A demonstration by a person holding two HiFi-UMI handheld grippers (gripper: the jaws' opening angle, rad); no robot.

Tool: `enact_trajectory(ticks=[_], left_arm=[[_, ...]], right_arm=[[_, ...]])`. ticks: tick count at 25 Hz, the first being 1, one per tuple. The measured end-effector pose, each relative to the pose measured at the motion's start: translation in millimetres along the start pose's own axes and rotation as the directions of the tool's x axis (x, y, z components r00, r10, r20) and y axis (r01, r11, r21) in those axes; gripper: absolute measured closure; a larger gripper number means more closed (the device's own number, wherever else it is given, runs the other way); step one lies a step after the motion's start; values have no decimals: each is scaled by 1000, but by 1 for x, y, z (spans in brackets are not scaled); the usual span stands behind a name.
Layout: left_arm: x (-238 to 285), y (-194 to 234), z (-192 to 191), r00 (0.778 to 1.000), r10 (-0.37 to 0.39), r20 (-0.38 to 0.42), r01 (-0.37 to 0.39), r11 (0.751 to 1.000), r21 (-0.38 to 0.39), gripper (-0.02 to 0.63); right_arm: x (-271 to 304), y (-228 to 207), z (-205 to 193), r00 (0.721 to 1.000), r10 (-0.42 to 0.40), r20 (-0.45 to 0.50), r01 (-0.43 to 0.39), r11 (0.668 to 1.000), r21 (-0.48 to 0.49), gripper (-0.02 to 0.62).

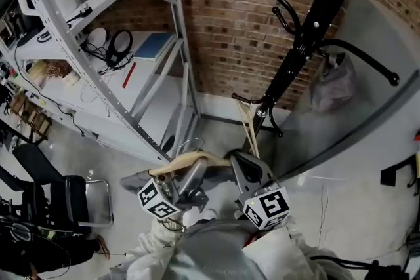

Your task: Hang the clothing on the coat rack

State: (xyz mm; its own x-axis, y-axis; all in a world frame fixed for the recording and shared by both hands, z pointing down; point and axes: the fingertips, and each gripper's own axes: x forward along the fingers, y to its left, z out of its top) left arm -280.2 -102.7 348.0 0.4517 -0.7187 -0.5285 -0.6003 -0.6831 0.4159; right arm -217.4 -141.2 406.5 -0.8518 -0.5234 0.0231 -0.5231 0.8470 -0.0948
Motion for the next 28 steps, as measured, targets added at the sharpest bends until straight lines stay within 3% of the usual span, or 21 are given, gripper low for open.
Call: enact_trajectory(ticks=[7, 14, 21, 28], left_arm=[[9, -15, -16, 992, -113, -51, 108, 990, -94, 505], [34, -36, -43, 973, -216, -82, 198, 961, -191, 505], [64, -51, -73, 962, -261, -83, 234, 941, -245, 505], [97, -63, -100, 960, -268, -87, 242, 942, -234, 505]], right_arm=[[-36, -3, -3, 989, -150, 5, 150, 989, 8, 571], [-75, -22, -2, 962, -273, 4, 273, 962, 15, 571], [-107, -53, 2, 943, -332, 18, 331, 943, 9, 571], [-131, -90, 7, 945, -327, 30, 327, 945, 5, 571]])
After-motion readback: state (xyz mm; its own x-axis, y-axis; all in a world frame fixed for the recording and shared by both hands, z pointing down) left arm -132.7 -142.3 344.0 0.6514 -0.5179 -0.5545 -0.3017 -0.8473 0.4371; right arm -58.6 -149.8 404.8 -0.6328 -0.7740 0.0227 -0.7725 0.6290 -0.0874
